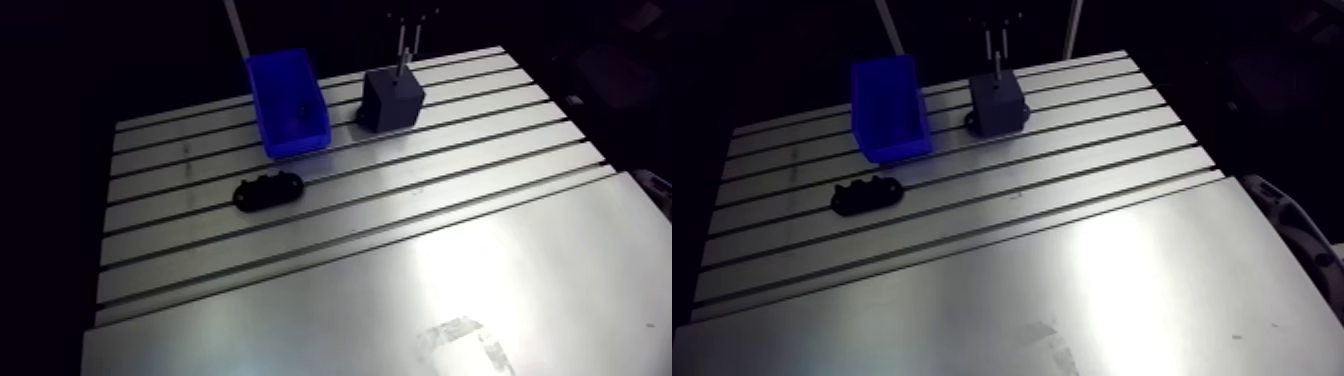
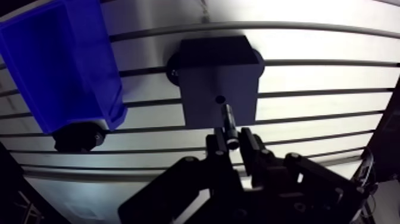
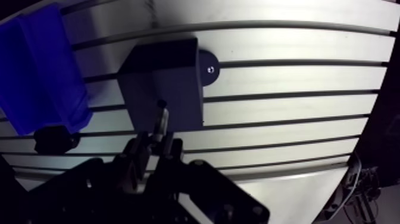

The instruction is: Pick up the M10 bolt and insert it into the hole until fully seated.

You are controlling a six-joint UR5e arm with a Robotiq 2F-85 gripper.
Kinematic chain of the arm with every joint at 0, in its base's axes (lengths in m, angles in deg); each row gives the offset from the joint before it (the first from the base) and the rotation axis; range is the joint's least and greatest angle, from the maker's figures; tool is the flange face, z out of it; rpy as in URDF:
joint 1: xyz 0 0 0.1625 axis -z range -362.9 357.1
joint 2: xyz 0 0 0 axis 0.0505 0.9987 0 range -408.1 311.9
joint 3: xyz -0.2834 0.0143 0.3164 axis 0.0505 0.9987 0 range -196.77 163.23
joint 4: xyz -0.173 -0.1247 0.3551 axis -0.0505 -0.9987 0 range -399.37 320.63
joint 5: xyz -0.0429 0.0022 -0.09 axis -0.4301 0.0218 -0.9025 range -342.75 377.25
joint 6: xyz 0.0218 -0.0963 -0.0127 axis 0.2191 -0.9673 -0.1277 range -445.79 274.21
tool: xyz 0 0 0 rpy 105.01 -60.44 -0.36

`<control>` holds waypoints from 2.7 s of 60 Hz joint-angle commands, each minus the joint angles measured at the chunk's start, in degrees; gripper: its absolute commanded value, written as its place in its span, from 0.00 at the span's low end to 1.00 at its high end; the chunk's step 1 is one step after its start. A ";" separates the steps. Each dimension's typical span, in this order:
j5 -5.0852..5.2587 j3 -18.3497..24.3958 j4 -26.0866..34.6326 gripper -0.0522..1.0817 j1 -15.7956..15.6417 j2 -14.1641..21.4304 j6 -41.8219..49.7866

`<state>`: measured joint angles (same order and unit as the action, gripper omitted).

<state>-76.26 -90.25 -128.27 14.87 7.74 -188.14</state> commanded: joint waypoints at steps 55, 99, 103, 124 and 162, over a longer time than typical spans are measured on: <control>0.30 -0.22 -0.44 1.00 -0.09 -0.87 0.01; 0.40 -0.39 -1.67 1.00 -0.19 -1.47 0.01; 0.39 -0.47 -1.67 0.98 -0.19 -1.66 0.01; -0.05 -0.65 -1.56 0.05 -1.52 -1.77 -0.59; -0.09 -1.96 -0.70 0.05 -1.75 2.99 -1.05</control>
<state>-76.07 -90.93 -129.54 13.40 7.57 -189.11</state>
